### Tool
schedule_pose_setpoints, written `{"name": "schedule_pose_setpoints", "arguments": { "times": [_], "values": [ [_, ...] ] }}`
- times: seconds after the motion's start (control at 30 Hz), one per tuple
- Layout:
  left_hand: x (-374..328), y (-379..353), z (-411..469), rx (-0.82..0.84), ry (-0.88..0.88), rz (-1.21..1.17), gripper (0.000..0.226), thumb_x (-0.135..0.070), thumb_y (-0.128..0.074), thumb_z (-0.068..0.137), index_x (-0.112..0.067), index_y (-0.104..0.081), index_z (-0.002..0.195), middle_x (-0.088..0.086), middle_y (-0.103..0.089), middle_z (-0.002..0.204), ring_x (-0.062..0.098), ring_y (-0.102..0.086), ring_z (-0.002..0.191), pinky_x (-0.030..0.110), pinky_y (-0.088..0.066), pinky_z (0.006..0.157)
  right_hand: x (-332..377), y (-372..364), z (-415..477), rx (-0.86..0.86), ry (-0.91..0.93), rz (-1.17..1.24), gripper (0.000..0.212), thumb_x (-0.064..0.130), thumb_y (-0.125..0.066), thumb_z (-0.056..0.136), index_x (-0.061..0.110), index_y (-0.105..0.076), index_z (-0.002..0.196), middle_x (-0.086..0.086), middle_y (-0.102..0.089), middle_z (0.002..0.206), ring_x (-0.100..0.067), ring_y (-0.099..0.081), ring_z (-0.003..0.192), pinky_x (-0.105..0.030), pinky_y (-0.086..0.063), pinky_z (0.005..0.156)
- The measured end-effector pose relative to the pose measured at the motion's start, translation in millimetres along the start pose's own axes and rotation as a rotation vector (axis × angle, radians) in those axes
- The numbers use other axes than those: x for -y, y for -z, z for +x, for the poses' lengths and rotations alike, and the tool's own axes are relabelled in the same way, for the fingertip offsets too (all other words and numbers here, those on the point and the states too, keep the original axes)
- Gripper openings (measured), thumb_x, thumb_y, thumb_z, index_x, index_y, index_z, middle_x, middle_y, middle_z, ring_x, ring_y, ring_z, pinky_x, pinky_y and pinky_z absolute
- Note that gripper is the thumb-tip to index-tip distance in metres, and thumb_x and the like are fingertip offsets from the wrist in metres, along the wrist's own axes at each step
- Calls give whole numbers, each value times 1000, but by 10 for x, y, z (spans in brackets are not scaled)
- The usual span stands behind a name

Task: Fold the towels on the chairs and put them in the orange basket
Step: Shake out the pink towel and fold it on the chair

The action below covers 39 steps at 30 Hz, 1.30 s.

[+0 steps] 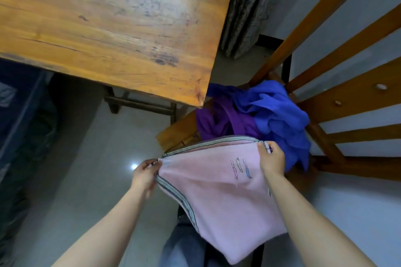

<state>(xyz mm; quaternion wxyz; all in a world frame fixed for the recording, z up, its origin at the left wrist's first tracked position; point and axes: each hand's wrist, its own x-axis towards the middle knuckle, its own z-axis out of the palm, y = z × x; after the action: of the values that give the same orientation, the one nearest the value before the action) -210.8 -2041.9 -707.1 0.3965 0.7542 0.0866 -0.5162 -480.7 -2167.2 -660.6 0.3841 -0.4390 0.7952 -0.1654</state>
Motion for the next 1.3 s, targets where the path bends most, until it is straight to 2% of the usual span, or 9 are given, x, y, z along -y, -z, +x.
{"name": "schedule_pose_setpoints", "arguments": {
  "times": [0.2,0.37,0.47,0.57,0.77,0.93,1.0,1.1,1.3],
  "values": [
    [21,-154,185,11,78,-54,10,0,-55,90,-8,-58,85,11,-61,83,19,-55,67,14,-47,44,-25,-176,149,10,-36,-47,22,28,-51,92,9,-64,94,-20,-60,103,-35,-52,96,-34,-39,74],
    [-36,-205,233,19,47,21,24,1,-59,87,3,-59,111,16,-61,105,22,-58,81,31,-48,78,25,-162,147,-40,-10,-64,20,21,-55,89,4,-67,91,-16,-57,95,-36,-48,98,-36,-39,78],
    [-54,-205,222,-31,9,85,27,2,-61,84,4,-60,111,14,-62,107,25,-57,88,33,-47,82,65,-176,134,-60,3,-8,19,12,-56,88,-5,-65,83,-16,-49,87,-27,-47,81,-28,-32,68],
    [-53,-172,212,-46,-9,149,28,1,-64,82,2,-63,109,16,-64,109,29,-59,97,38,-46,93,90,-174,106,-70,13,2,14,9,-58,87,-1,-66,82,-15,-49,89,-21,-44,81,-25,-30,69],
    [-68,-118,154,13,19,194,19,-3,-64,82,-8,-64,100,12,-56,85,22,-43,75,29,-33,59,58,-124,113,-38,11,71,16,12,-60,85,12,-54,70,-10,-47,81,-18,-41,75,-25,-32,66],
    [-55,-173,86,8,-60,235,12,0,-68,78,-8,-64,86,12,-62,88,25,-52,79,32,-40,71,96,-38,52,-49,-93,233,19,8,-61,84,1,-58,67,-6,-41,60,-17,-36,65,-26,-30,52],
    [-46,-195,25,-12,-95,247,11,1,-68,78,-6,-64,87,9,-61,85,23,-50,74,31,-37,73,108,-33,41,-59,-186,338,14,7,-64,82,-3,-64,72,-15,-51,66,-21,-43,70,-26,-37,58],
    [-55,-187,-49,-34,-142,248,10,-1,-66,80,-4,-65,89,10,-62,87,24,-53,78,30,-40,74,111,5,37,-58,-277,423,24,6,-67,79,13,-62,56,-31,-65,87,-23,-53,74,-32,-44,70],
    [-172,-91,-272,-30,-219,250,13,4,-67,78,-1,-66,90,8,-62,79,22,-55,73,30,-45,73,152,309,-53,42,-272,452,3,5,-66,82,7,-67,80,-8,-64,72,-23,-61,70,-34,-51,73]
  ]
}}
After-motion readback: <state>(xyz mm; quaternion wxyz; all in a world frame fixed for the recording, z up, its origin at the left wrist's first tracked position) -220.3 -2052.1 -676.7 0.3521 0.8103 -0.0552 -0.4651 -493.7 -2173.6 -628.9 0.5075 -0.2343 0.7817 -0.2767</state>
